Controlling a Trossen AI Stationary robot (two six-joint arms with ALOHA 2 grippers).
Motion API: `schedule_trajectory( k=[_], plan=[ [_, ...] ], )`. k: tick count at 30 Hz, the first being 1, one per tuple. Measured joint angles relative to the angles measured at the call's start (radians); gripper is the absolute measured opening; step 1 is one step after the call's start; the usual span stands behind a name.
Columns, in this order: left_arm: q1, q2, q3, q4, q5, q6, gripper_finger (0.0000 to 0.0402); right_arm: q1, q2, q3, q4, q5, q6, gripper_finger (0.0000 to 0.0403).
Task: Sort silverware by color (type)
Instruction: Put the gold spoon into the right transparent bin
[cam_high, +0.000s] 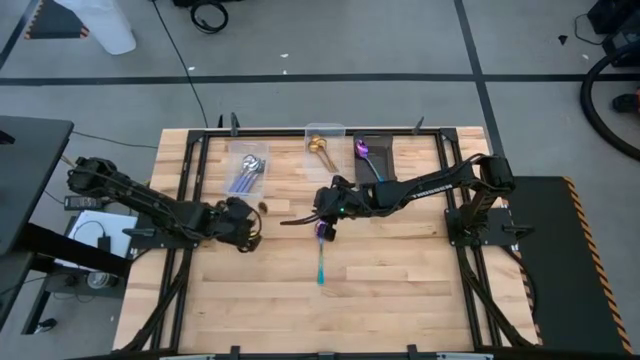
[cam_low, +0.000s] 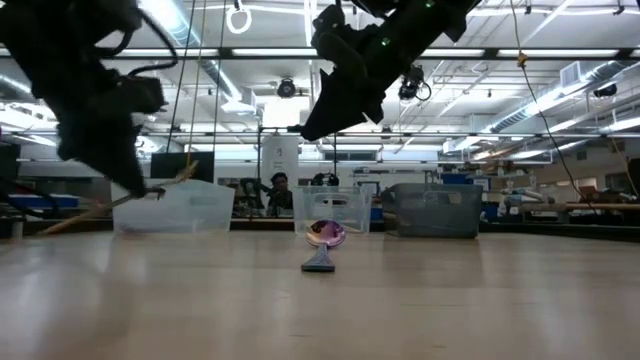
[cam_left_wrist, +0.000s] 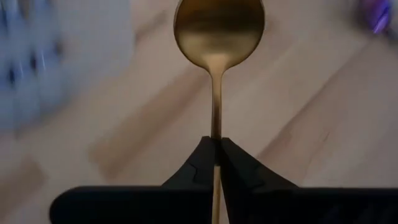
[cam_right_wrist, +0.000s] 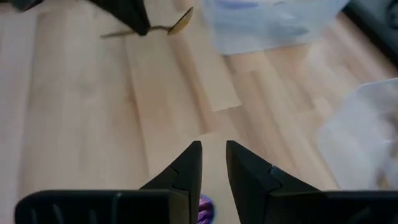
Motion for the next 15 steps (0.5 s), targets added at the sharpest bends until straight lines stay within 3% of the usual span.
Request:
schedule_trajectory(
  k=[8,15],
  plan=[
    [0.047,0.000,0.000,0.276,-0.213,0.222,0.0017,0.014,0.000,0.000,0.076,0.144,-0.049,0.0094],
    [0.122,0.000,0.000,0.605,-0.344,0.537,0.0018,0.020,0.000,0.000,0.196,0.210,-0.151,0.0129]
  ],
)
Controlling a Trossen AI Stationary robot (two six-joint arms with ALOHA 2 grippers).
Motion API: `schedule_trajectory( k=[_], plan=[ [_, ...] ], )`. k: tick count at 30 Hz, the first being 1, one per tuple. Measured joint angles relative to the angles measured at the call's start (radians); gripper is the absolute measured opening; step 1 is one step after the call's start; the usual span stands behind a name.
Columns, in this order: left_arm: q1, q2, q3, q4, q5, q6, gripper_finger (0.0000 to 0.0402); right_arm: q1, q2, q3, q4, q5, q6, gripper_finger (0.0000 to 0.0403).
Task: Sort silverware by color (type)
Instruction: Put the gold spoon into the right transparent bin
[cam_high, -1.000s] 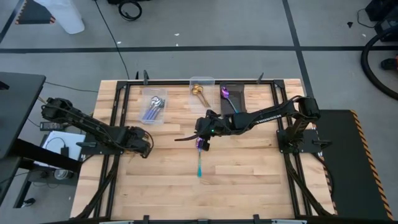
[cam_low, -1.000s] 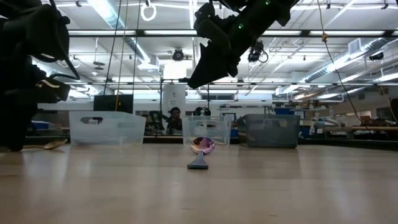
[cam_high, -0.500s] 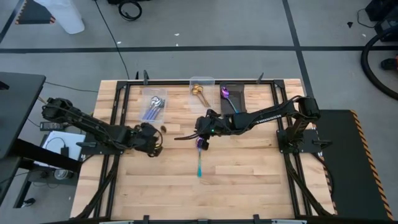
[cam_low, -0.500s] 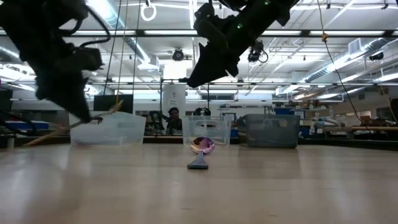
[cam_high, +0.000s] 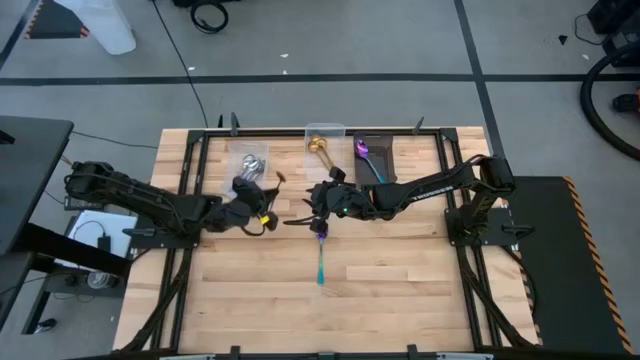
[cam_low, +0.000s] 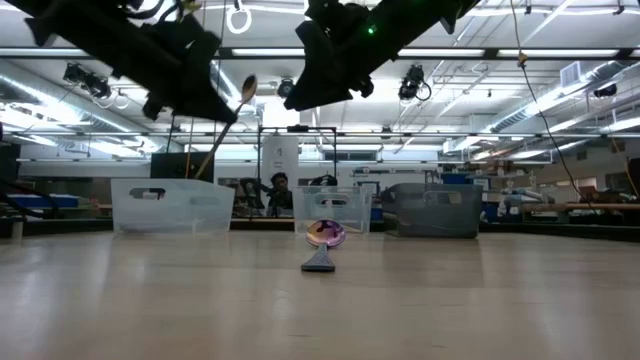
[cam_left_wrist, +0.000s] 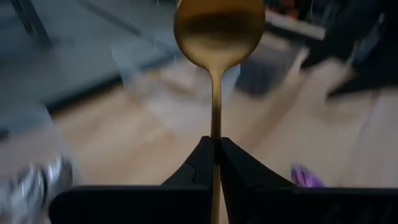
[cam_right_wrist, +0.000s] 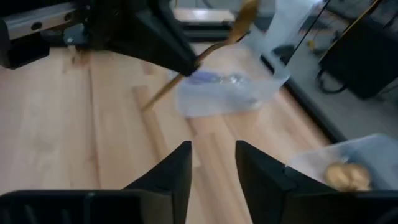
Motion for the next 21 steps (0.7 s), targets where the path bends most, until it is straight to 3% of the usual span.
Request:
schedule_trajectory(
  k=[10,15,21],
  plan=[
    [0.079,0.000,0.000,0.471,-0.004,0.370,0.0019,0.000,-0.005,0.000,0.186,0.082,-0.126,0.0200],
    [0.097,0.000,0.000,0.609,0.047,0.444,0.0019,0.000,-0.005,0.000,0.297,0.079,-0.188,0.0204],
    [0.132,0.039,0.001,0.792,0.185,0.477,0.0020,-0.013,-0.006,0.000,0.393,0.050,-0.248,0.0193]
  ],
)
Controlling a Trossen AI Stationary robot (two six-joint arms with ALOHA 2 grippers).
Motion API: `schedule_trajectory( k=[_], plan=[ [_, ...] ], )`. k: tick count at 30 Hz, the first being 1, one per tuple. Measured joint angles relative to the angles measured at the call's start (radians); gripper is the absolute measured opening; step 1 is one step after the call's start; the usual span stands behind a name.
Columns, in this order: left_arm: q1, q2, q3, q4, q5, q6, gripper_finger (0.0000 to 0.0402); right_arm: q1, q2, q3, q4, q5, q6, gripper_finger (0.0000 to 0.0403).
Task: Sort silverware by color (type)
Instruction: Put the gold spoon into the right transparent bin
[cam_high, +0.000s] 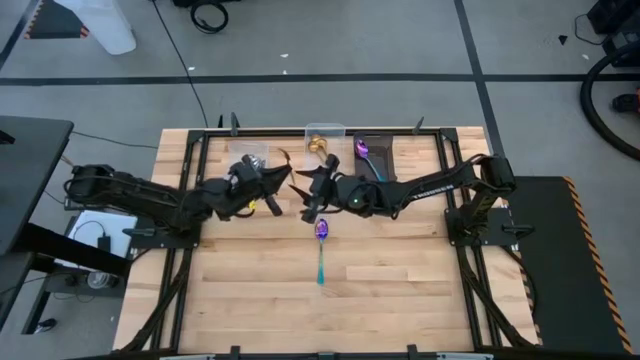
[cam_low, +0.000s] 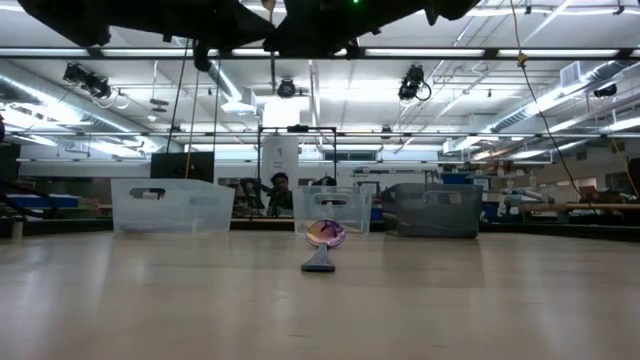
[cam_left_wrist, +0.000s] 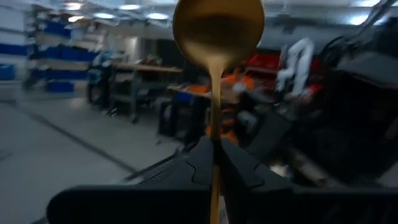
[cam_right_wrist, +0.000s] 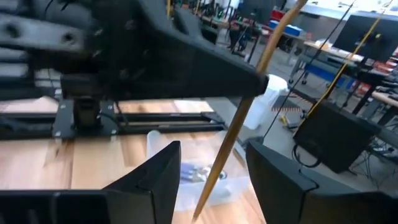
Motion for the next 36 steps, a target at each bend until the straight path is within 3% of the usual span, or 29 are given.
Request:
schedule_trajectory(
  k=[9,22,26,36],
  plan=[
    [0.030,0.097,0.000,0.194,0.102,0.009,0.0020,-0.032,0.000,0.000,0.024,0.007,-0.012,0.0168],
    [0.030,0.102,0.000,0.221,0.096,0.056,0.0020,-0.034,-0.003,0.000,0.024,0.049,-0.026,0.0027],
    [0.030,0.101,0.000,0.204,0.095,0.054,0.0023,-0.035,-0.003,0.000,0.017,0.064,-0.022,0.0024],
    [-0.007,0.065,0.000,0.079,0.009,0.119,0.0118,-0.036,-0.002,0.001,0.023,0.119,-0.003,0.0031]
  ],
)
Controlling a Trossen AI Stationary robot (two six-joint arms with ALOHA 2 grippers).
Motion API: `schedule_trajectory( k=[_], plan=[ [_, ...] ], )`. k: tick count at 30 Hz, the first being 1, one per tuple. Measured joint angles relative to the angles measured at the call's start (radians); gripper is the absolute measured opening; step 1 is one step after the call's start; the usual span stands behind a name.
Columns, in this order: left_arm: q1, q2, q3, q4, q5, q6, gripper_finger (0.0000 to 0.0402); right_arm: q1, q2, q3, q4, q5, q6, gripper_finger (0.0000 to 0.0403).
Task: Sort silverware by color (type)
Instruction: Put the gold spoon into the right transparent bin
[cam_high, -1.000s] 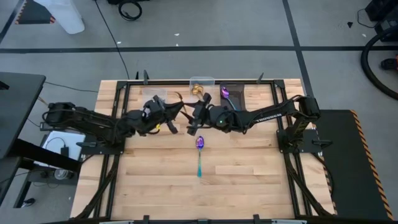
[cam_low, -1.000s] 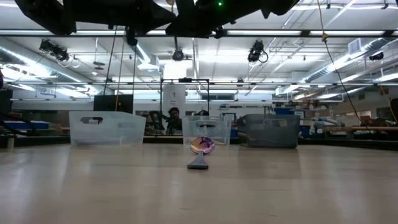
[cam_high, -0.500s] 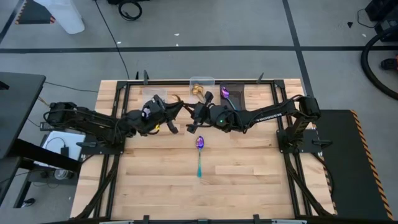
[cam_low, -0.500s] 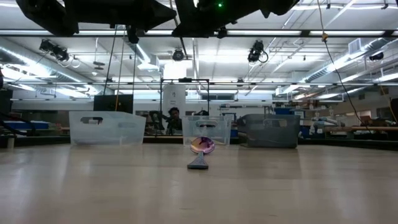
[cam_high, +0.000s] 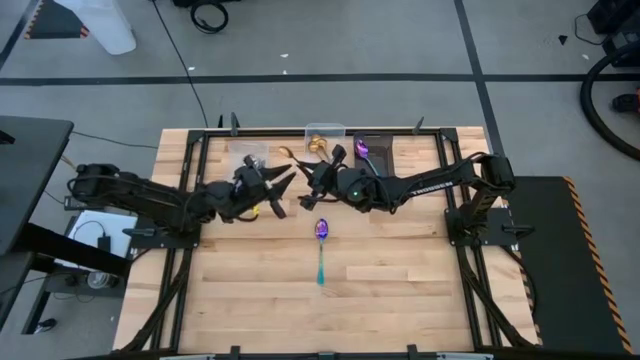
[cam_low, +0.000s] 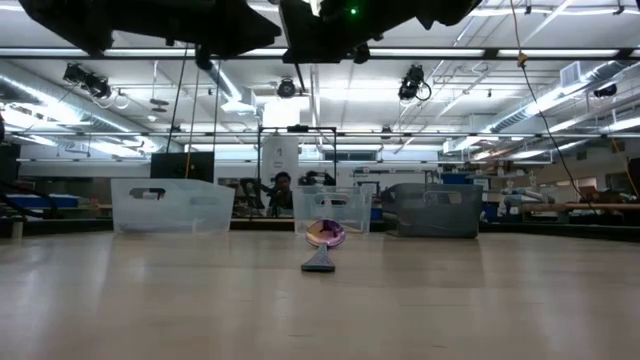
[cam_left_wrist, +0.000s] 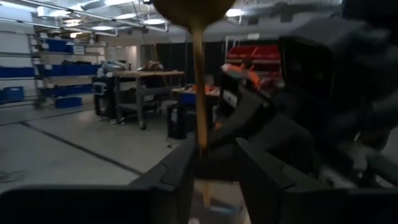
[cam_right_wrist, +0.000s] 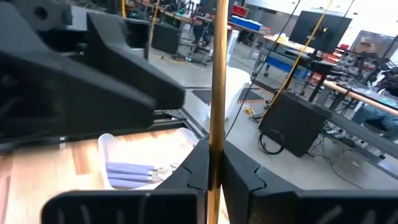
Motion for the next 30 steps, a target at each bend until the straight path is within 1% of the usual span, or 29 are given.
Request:
schedule_trajectory(
  k=[2,6,10,15,18,23,25,30],
  plan=[
    [-0.023,-0.028,0.000,-0.054,-0.043,0.014,0.0129,-0.002,0.000,0.000,0.002,0.000,0.000,0.0031],
    [-0.064,-0.091,0.000,-0.161,-0.092,0.008,0.0133,-0.017,0.000,0.000,-0.009,-0.001,0.026,0.0033],
    [-0.084,-0.147,0.000,-0.286,-0.092,-0.028,0.0134,-0.050,0.000,0.000,-0.062,-0.006,0.061,0.0033],
    [-0.095,-0.215,0.000,-0.480,-0.094,-0.072,0.0134,-0.104,0.000,0.000,-0.152,-0.068,0.137,0.0034],
    [-0.095,-0.253,0.000,-0.569,-0.093,-0.082,0.0134,-0.135,0.000,0.000,-0.186,-0.095,0.167,0.0034],
    [-0.093,-0.315,0.000,-0.693,-0.094,-0.162,0.0134,-0.186,0.000,0.000,-0.246,-0.166,0.232,0.0035],
    [-0.093,-0.340,0.000,-0.746,-0.094,-0.195,0.0130,-0.207,0.000,0.000,-0.282,-0.185,0.272,0.0035],
    [-0.070,-0.382,0.000,-0.859,-0.093,-0.268,0.0112,-0.254,0.000,0.000,-0.367,-0.192,0.349,0.0035]
  ],
)
